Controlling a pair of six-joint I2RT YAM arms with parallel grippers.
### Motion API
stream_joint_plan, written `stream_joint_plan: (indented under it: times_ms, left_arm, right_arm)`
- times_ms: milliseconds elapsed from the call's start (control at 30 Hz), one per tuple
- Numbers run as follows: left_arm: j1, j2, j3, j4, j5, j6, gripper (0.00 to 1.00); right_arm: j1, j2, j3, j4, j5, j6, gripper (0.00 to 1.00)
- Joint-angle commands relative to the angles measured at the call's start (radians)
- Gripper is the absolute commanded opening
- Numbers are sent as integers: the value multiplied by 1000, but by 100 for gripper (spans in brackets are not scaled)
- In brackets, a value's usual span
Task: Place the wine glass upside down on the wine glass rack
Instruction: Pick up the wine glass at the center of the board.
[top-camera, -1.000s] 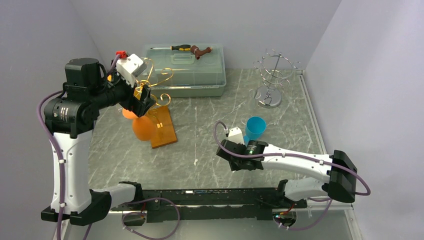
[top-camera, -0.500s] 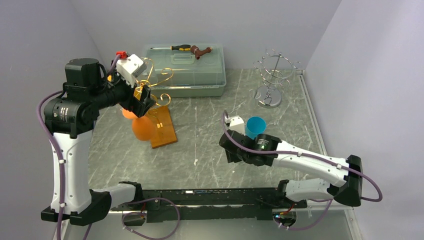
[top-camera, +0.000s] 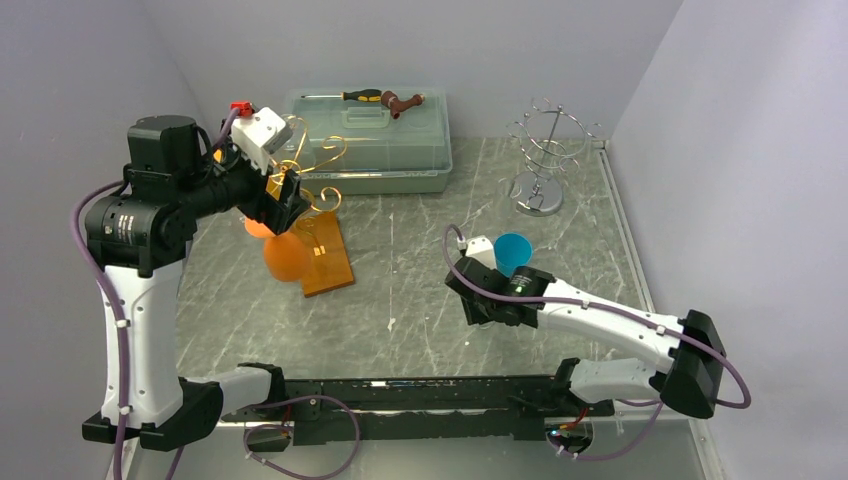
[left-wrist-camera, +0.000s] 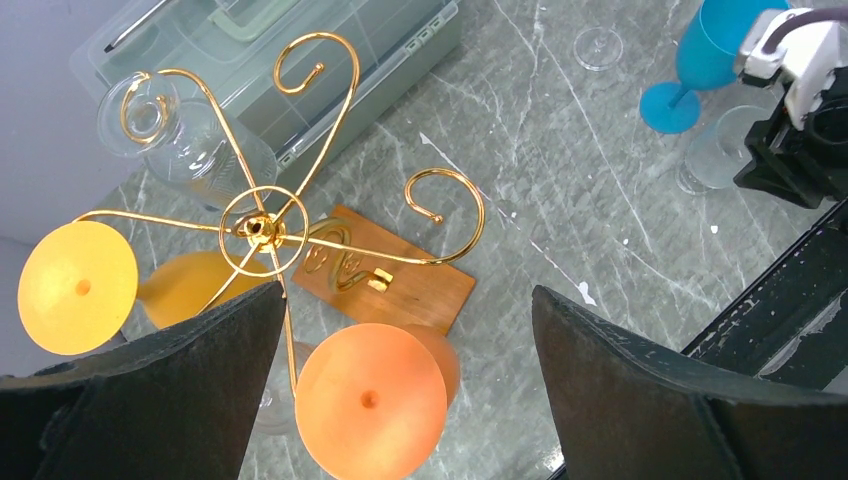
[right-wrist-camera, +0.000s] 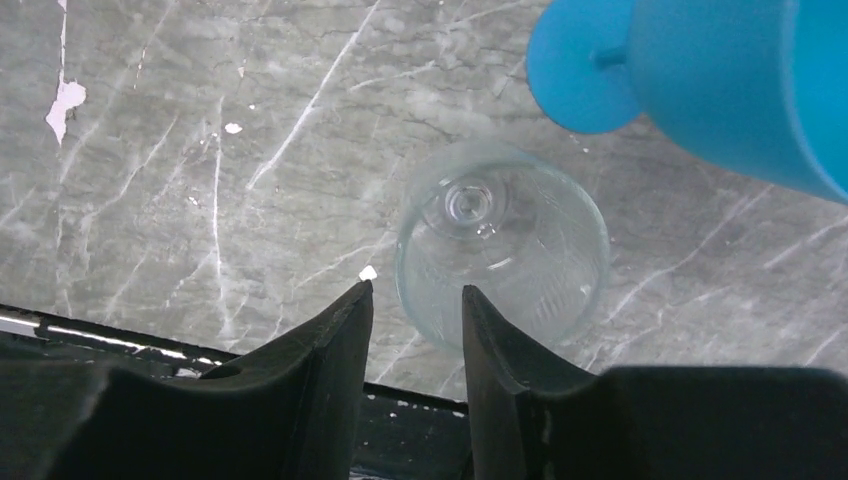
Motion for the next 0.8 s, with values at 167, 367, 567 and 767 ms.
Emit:
stream_joint_plan:
  times_ms: [167,367,567,767]
  left_arm:
    - [-3,0,52,-15,31,2,99]
    - [-3,-15,53,-11,34,5,100]
    - [-3,-5,73,-38,97,-5,99]
    - [-3,10,64,-67,184,-42,93]
  right_arm:
    - [-9,46,19,160,-57,-53,7]
    - [-11,-10,159,158,-94,-102,0]
    - [-11,-66,364,229,-166,-169,0]
    - [-11,-67,556,449,-248,-225,0]
